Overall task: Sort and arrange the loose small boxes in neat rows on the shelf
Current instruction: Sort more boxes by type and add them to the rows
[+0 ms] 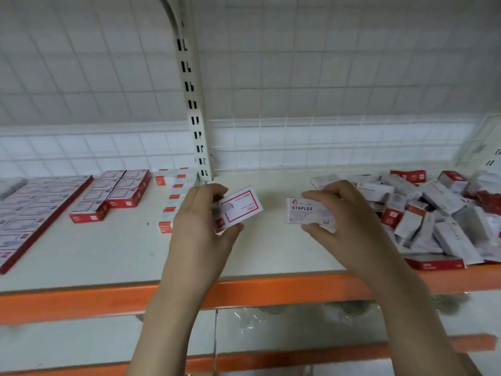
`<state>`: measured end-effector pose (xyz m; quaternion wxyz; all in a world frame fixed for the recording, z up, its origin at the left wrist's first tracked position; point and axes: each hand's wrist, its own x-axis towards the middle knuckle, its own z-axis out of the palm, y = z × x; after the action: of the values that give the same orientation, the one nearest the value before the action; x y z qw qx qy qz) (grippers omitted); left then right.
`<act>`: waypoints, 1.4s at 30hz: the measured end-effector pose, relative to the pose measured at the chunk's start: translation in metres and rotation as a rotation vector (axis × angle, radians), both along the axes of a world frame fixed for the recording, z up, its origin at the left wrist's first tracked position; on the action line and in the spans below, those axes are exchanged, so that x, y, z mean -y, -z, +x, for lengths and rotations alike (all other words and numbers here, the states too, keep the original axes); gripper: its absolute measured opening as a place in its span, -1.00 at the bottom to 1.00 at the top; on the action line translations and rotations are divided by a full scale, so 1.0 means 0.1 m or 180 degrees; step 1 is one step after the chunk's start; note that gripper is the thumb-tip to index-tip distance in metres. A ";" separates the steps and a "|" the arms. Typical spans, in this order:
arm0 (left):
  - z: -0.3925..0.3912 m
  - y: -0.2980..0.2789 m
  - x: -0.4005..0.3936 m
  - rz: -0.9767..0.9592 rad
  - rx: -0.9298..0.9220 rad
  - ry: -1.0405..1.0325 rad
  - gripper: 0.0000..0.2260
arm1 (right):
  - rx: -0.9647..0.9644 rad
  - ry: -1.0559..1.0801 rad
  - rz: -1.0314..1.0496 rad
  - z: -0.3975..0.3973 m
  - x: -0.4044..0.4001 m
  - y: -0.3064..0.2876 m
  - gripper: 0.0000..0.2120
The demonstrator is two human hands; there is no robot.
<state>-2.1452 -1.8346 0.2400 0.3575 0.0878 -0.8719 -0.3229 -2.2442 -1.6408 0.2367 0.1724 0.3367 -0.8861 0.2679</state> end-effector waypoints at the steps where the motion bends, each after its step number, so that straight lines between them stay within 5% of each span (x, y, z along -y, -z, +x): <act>1: 0.07 0.00 0.12 -0.0008 -0.0008 -0.0054 -0.54 | 0.0026 -0.0054 -0.0006 0.05 0.12 0.00 -0.54; 20: 1.40 0.13 2.53 -0.0068 0.0194 -0.0438 -0.56 | 0.0366 -0.0427 0.0005 1.17 2.45 0.17 -0.54; 30: 1.52 0.21 2.82 0.0392 0.0317 -0.0482 -0.69 | 0.0405 -0.0518 0.0155 1.16 2.86 0.18 -0.54; 42: 1.21 0.23 2.79 0.0097 0.0309 -0.0554 -0.45 | 0.0446 -0.0754 0.0094 0.82 2.92 0.22 -0.54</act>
<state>-2.0242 -2.1139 0.2166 0.3401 0.1842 -0.8723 -0.2993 -2.1625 -1.9330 0.2144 0.0724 0.4219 -0.8538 0.2961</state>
